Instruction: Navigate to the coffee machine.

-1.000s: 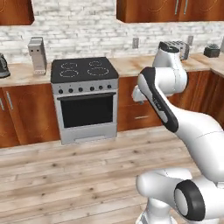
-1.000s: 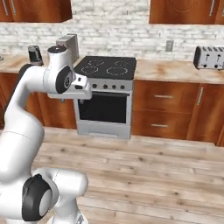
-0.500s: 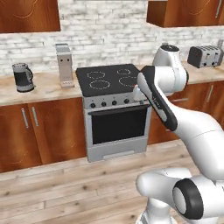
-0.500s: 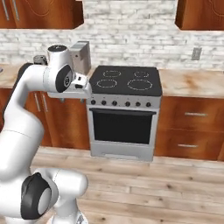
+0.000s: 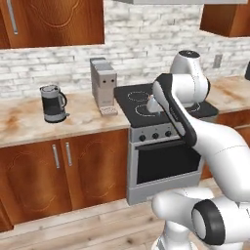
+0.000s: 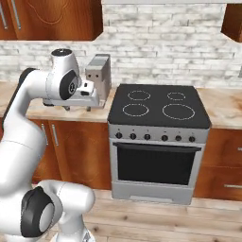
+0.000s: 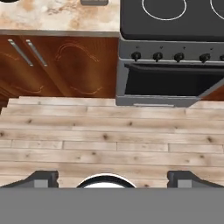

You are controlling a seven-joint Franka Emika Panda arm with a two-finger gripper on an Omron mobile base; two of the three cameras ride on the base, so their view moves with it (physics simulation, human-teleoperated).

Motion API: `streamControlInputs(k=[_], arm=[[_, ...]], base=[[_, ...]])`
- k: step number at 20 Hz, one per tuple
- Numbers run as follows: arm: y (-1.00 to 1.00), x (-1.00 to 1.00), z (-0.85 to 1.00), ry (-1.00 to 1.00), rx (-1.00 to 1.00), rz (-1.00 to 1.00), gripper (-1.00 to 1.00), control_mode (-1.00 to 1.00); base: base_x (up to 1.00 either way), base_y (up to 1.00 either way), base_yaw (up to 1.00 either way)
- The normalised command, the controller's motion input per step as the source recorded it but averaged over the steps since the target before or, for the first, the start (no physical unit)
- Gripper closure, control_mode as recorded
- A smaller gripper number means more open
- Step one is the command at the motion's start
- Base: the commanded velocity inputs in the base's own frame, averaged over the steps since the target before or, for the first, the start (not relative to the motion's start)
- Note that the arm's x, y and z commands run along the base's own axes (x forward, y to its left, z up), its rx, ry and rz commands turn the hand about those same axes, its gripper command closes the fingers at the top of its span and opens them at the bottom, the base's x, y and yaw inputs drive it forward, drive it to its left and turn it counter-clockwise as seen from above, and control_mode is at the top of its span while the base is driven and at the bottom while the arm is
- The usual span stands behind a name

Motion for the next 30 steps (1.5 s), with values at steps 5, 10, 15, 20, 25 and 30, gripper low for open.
streamControlInputs(k=[5, 10, 15, 20, 25, 30], arm=[[0.0, 0.0, 0.0, 0.0, 0.0, 0.0, -1.0, 1.0], [0.0, 0.0, 0.0, 0.0, 0.0, 0.0, -1.0, 1.0], [0.0, 0.0, 0.0, 0.0, 0.0, 0.0, -1.0, 1.0], [0.0, 0.0, 0.0, 0.0, 0.0, 0.0, -1.0, 1.0], [0.0, 0.0, 0.0, 0.0, 0.0, 0.0, -1.0, 1.0], [0.0, 0.0, 0.0, 0.0, 0.0, 0.0, -1.0, 1.0]], base=[[0.19, 0.26, 0.0], [1.0, 0.7, -0.04], [1.0, 0.41, -0.01], [0.83, -0.06, 0.0], [0.04, -0.02, 0.0], [0.66, 0.0, 0.0]])
